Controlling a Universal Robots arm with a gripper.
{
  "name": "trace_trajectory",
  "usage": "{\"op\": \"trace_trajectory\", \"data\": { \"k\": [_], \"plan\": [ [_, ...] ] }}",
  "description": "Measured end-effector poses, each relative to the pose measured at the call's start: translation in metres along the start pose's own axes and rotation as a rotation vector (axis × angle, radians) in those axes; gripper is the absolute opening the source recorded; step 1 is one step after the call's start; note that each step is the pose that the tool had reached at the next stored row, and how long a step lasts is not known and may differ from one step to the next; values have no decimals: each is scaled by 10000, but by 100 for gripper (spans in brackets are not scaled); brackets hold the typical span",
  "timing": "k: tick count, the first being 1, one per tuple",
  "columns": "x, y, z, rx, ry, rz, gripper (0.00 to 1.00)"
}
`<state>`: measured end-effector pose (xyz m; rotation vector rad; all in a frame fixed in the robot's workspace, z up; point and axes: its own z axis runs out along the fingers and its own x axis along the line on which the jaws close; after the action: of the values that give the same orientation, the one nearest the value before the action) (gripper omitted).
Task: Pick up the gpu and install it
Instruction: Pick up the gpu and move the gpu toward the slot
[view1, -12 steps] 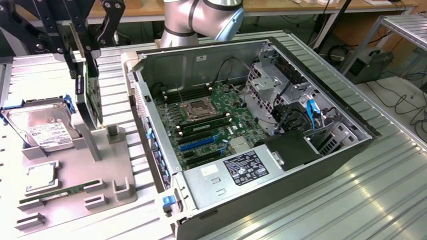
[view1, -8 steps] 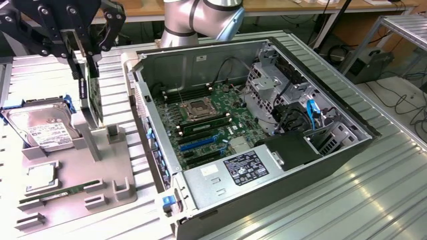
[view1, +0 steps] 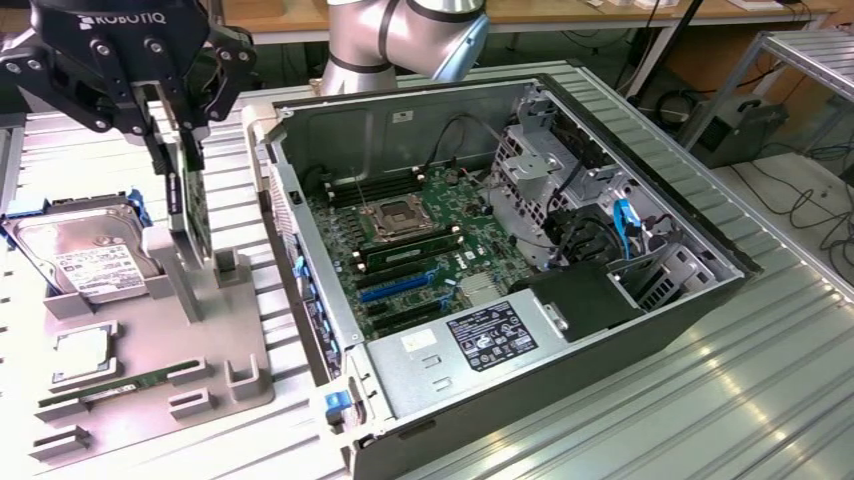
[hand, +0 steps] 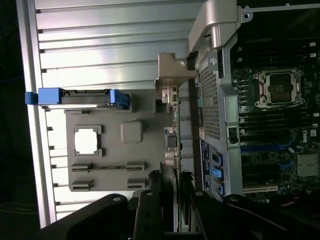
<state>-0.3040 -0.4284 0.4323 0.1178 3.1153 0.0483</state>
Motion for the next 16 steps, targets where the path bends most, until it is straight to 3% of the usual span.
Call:
{"op": "trace_trajectory", "data": {
  "k": [16],
  "plan": [
    [-113,9,3,-1,-1,0,27]
  ]
}}
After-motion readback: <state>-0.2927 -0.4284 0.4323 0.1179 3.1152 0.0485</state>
